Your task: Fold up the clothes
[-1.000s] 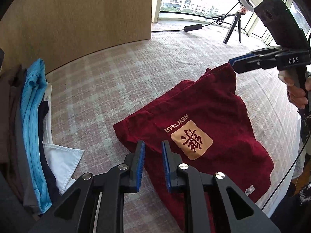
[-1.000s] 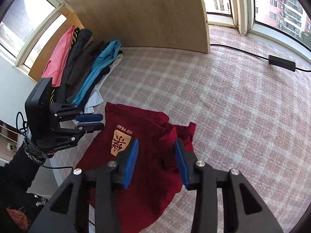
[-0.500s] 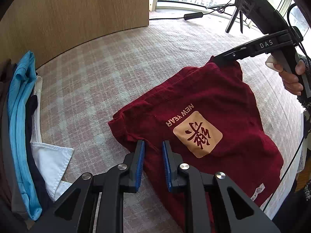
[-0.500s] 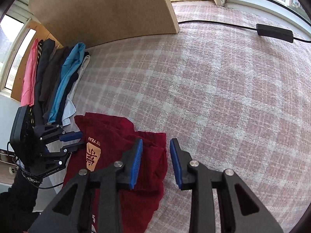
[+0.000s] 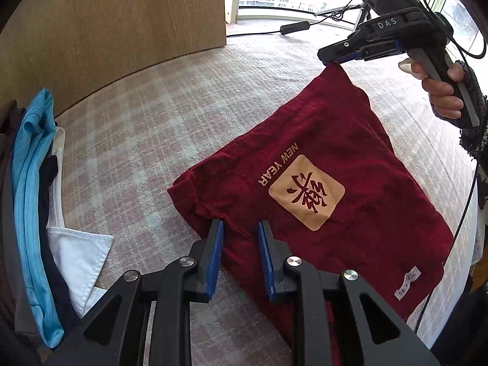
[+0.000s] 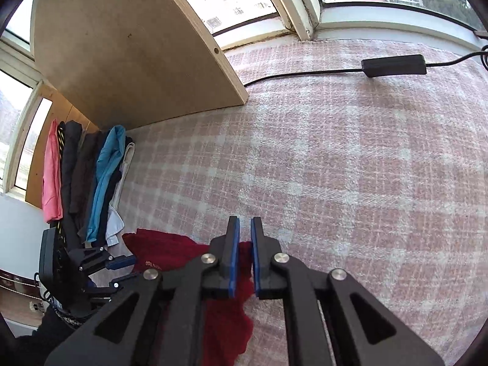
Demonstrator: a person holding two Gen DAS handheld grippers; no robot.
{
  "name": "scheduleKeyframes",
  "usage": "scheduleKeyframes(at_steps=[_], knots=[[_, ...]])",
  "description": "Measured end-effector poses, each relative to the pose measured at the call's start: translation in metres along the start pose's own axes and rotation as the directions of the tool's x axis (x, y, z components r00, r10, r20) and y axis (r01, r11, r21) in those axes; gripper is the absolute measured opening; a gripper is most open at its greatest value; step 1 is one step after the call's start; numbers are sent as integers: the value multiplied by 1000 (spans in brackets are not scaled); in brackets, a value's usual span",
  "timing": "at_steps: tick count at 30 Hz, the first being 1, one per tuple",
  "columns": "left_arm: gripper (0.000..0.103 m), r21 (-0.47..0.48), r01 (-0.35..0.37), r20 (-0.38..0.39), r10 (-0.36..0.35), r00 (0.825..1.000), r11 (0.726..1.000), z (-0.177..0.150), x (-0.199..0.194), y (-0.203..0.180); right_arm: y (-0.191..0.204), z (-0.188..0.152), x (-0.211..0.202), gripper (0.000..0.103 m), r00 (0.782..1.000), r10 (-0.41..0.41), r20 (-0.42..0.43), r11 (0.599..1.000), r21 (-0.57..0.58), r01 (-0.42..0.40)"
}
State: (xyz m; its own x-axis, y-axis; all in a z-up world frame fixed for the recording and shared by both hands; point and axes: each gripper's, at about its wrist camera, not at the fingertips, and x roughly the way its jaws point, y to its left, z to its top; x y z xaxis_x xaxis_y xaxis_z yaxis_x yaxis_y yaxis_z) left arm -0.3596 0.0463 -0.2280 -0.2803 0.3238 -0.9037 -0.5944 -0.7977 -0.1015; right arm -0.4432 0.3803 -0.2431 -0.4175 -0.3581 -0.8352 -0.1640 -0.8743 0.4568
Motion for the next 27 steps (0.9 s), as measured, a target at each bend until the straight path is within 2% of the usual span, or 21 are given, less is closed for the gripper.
scheduleKeyframes(at_steps=[1, 2, 3, 5, 7, 10, 14, 17, 20, 23, 24, 26, 27], knots=[[22, 0, 0, -15, 0, 1000, 1000, 2, -1, 2, 1, -3, -6, 43, 1000, -21, 5, 1000, 4, 21], [22, -14, 1, -31, -2, 1000, 1000, 2, -5, 4, 0, -9, -15, 47, 1000, -30, 10, 1000, 7, 30], [22, -33, 2, -47, -4, 999, 999, 2, -10, 7, 0, -19, -25, 47, 1000, -24, 10, 1000, 6, 24], [20, -60, 15, -23, -17, 1000, 998, -4, -34, 8, 1, -46, -44, 47, 1000, -3, 3, 1000, -2, 3], [20, -67, 32, -9, -33, 999, 997, -17, -61, 5, 11, -83, -56, 47, 999, 24, -43, 999, -37, -25], [23, -51, 59, -30, -61, 998, 997, -45, -91, -11, 33, -141, -58, 47, 991, 0, -134, 995, -94, -12], [32, -33, 96, -65, -98, 993, 995, -86, -110, -44, 73, -211, -47, 47, 982, -76, -176, 974, -223, 35], [34, 0, 105, -90, -105, 990, 994, -106, -106, -71, 94, -235, -29, 47, 974, -156, -162, 946, -309, 100], [34, 40, 36, -96, -32, 995, 999, -111, -95, -89, 100, -243, -16, 47, 972, -183, -146, 940, -315, 129], [34, -18, 35, -76, -36, 996, 999, -103, -81, -87, 100, -243, -13, 47, 974, -190, -122, 944, -296, 147], [32, -38, 48, -68, -50, 996, 998, -99, -77, -86, 101, -243, -13, 47, 974, -195, -118, 942, -298, 152], [5, -52, 26, -79, -30, 996, 998, -94, -70, -83, 100, -246, -14, 47, 972, -204, -115, 942, -295, 162], [2, -58, 12, -87, -17, 996, 998, -92, -67, -81, 98, -248, -15, 47, 971, -208, -116, 943, -287, 168]])
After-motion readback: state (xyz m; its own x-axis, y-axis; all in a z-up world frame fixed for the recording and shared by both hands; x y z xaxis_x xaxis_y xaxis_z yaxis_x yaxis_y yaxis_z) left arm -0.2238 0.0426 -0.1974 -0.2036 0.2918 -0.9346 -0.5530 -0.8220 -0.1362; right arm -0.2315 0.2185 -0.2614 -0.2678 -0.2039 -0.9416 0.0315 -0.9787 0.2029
